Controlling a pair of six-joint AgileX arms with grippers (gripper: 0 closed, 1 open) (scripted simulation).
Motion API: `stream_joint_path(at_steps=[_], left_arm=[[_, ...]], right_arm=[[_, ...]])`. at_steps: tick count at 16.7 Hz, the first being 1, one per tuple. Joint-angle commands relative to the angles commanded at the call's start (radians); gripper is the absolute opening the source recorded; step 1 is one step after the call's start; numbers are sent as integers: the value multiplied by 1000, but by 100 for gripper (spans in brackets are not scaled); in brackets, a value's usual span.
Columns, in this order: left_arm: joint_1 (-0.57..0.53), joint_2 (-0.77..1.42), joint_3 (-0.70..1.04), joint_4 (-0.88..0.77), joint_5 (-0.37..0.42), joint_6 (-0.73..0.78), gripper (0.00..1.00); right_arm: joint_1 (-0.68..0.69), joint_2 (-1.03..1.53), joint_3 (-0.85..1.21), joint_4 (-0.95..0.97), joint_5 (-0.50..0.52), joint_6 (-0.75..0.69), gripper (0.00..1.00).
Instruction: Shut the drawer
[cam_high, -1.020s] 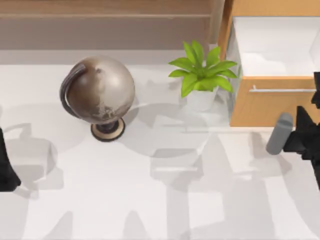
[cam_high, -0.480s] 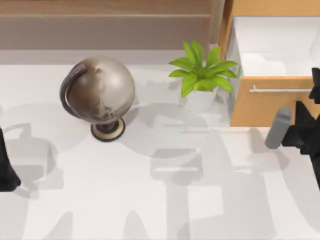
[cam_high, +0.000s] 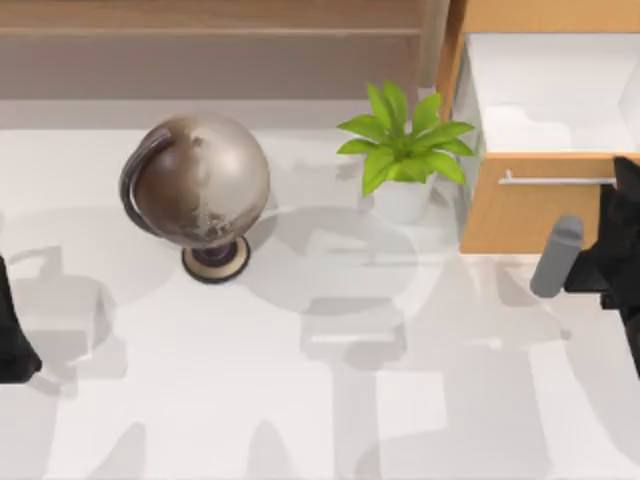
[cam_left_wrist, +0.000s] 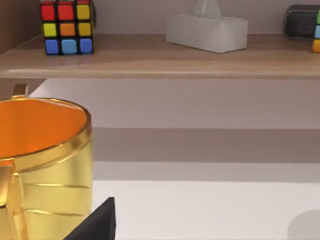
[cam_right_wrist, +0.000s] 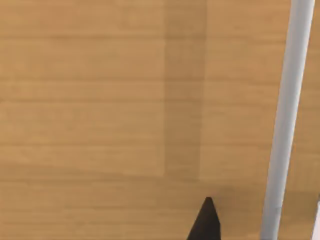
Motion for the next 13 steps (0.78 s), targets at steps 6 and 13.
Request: stream_joint_path(at_steps=[6, 13], left_arm=[[0, 0, 0, 0, 0, 0, 100], [0, 0, 0, 0, 0, 0, 100]], right_arm=[[0, 0, 0, 0, 0, 0, 0], [1, 2, 1, -4, 0, 3, 0]])
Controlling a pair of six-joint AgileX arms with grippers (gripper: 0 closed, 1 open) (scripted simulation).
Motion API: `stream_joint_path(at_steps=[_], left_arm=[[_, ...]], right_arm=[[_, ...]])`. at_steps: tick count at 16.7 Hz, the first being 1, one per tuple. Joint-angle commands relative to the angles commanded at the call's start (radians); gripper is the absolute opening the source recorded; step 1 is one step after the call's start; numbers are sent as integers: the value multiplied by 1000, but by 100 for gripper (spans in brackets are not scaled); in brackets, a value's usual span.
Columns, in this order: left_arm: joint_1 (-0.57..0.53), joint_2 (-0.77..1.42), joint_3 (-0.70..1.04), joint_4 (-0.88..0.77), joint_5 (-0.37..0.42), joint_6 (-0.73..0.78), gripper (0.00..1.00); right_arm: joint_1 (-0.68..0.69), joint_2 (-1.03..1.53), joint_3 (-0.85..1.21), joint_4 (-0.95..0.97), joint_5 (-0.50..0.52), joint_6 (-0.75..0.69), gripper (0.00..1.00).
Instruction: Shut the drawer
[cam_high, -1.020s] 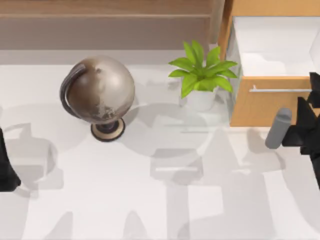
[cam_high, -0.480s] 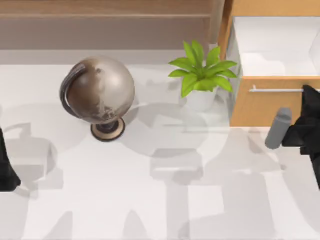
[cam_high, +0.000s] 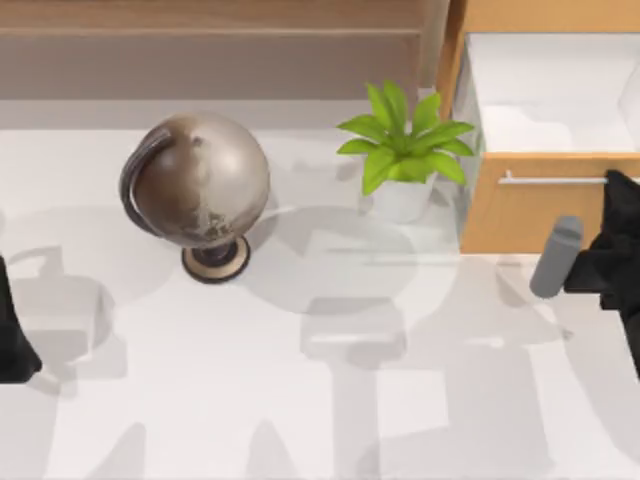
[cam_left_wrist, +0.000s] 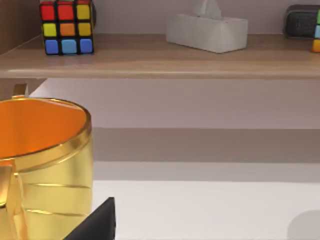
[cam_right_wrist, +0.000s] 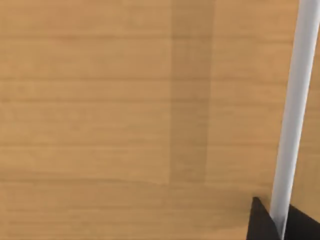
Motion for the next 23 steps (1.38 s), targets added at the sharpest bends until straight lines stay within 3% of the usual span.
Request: stream_joint_path(at_steps=[23], left_arm=[[0, 0, 0, 0, 0, 0, 100]], right_arm=[[-94, 142, 410, -269, -96, -1, 0]])
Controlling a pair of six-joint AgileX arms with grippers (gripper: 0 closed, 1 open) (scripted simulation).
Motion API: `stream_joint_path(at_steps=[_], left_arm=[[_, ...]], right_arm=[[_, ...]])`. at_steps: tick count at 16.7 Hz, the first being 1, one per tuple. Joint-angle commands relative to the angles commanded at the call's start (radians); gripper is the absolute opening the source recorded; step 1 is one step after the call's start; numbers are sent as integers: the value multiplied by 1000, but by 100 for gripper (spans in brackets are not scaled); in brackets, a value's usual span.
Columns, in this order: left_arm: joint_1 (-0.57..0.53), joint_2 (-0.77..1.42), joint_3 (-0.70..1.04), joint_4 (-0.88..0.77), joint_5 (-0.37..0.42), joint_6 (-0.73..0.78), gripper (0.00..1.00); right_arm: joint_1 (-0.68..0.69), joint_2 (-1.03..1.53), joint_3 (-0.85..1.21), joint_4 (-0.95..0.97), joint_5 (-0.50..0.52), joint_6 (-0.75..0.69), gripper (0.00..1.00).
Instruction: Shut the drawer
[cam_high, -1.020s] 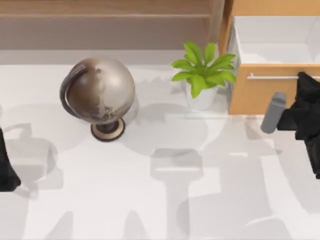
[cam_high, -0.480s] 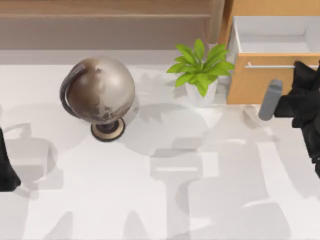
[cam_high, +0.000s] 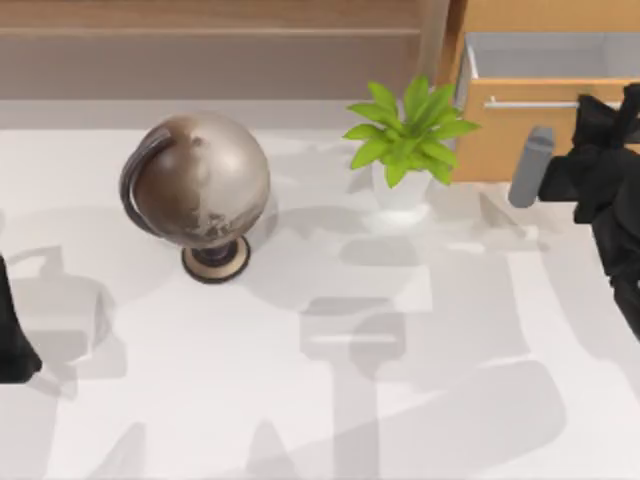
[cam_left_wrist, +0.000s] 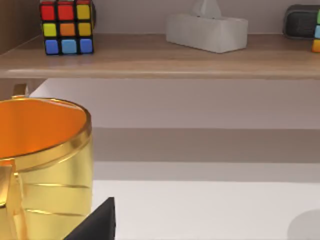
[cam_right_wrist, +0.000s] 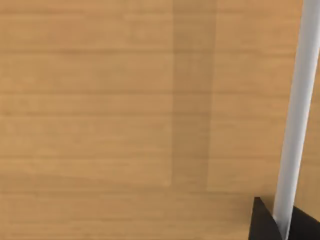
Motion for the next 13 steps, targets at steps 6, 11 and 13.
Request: stream_joint_path(at_steps=[6, 11, 13], left_arm=[[0, 0, 0, 0, 0, 0, 100], [0, 0, 0, 0, 0, 0, 100], [0, 0, 0, 0, 0, 0, 100]], right_arm=[[-19, 38, 98, -60, -16, 1, 0], [-23, 41, 125, -71, -17, 3, 0], [-34, 60, 174, -97, -22, 1, 0]])
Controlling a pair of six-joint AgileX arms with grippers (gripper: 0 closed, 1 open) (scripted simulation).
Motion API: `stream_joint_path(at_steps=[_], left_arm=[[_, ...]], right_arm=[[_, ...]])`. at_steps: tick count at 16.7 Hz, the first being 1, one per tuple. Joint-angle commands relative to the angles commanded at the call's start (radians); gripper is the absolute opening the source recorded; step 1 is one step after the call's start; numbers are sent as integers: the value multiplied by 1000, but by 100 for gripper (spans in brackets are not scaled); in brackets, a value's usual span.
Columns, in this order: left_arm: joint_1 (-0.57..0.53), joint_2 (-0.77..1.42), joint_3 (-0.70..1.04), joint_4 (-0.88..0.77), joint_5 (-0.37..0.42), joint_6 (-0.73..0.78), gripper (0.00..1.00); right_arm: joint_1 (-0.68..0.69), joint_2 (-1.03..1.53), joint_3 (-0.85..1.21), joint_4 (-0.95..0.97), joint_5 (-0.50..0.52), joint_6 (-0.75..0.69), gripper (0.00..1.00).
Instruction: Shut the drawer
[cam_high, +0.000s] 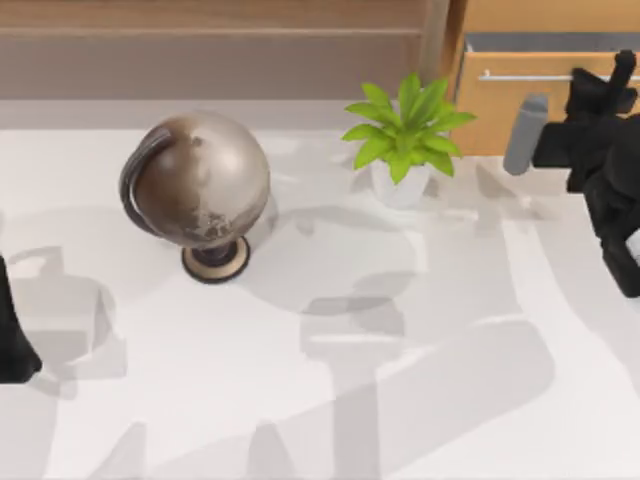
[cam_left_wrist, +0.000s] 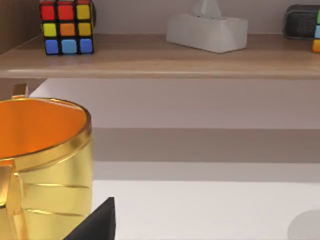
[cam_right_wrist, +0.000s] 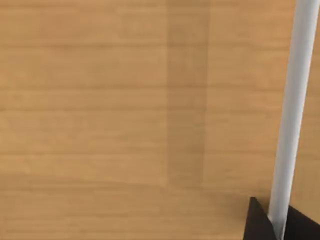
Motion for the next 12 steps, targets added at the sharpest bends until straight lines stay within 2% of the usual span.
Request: stream_joint_path(at_steps=[7, 12], left_arm=[[0, 0, 0, 0, 0, 0, 100], [0, 0, 0, 0, 0, 0, 100]], right_arm=[[-16, 94, 192, -115, -23, 1, 0], [-16, 103, 209, -126, -25, 1, 0]])
